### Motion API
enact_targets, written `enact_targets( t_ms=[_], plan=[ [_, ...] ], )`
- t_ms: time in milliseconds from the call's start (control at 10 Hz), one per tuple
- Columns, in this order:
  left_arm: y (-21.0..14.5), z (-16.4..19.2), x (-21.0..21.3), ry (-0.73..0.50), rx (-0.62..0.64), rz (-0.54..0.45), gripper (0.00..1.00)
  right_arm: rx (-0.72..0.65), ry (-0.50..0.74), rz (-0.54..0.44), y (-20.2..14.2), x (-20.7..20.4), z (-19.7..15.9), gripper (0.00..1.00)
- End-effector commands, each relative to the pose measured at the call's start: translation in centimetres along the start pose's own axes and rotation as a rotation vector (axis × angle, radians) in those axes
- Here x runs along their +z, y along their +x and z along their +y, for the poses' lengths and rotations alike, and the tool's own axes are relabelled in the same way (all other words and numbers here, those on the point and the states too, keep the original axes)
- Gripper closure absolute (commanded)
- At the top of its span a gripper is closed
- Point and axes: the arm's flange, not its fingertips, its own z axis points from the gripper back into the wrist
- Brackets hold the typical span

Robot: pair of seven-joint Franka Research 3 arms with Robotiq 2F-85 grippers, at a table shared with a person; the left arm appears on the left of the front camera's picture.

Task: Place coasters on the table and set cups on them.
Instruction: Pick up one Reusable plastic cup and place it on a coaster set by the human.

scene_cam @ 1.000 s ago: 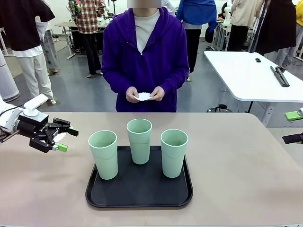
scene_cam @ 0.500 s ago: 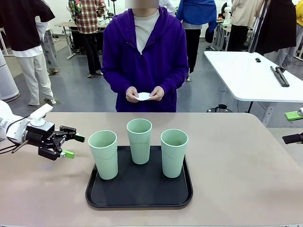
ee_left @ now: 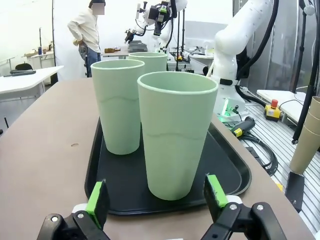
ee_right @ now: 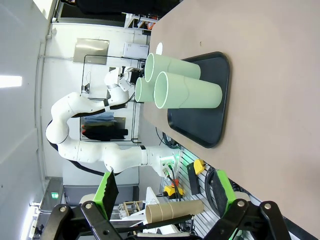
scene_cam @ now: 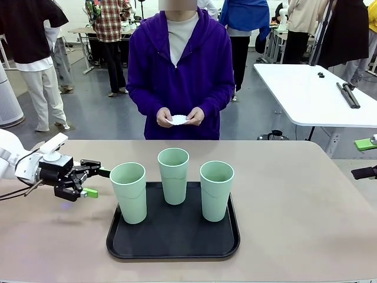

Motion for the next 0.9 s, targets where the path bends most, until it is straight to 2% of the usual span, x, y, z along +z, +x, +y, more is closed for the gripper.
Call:
enact_targets(
  t_ms=[0, 300, 800],
  plan=[
    [-0.7, 1.0, -0.6, 0.021, 0.031, -0.036, 0.00, 0.001, 0.004, 0.001, 0.0, 0.0, 0.0, 0.00],
    [-0.8, 1.5, -2.6, 0.016, 0.108, -0.035, 0.00, 0.001, 0.004, 0.001, 0.0, 0.0, 0.0, 0.00],
    [-1.5, 1.9, -4.8, -0.050, 0.137, -0.010, 0.00, 0.001, 0.004, 0.001, 0.0, 0.0, 0.0, 0.00]
  ],
)
